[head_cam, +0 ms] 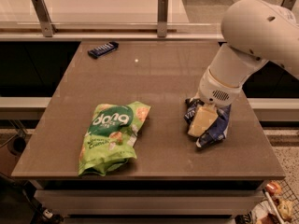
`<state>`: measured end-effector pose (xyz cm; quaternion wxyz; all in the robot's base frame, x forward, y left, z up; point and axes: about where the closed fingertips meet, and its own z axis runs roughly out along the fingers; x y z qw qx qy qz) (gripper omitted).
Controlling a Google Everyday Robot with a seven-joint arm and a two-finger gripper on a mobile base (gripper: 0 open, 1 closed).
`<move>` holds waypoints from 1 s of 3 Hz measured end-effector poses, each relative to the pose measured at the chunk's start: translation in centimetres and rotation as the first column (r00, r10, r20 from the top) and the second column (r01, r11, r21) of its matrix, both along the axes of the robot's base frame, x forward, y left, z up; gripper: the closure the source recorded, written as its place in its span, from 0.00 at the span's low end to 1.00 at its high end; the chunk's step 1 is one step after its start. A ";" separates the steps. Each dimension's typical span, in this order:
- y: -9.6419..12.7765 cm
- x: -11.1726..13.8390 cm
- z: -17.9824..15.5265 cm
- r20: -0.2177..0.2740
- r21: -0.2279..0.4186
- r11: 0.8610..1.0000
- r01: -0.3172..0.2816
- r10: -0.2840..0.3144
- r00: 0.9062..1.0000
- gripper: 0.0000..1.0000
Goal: Move blue chip bag near rxbar blueberry
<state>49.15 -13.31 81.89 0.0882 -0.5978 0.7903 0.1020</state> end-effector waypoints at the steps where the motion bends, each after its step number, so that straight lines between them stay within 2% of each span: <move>1: -0.3 0.1 1.4 0.030 -0.011 1.000 0.000 0.000 1.000 1.00; 2: -0.9 1.3 5.1 0.099 -0.054 0.998 -0.017 0.023 0.995 1.00; 3: -0.8 3.2 9.1 0.182 -0.074 0.996 -0.042 0.054 0.982 1.00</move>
Offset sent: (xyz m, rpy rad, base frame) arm 0.0338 -0.0161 0.1079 -0.1055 -0.2003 0.0462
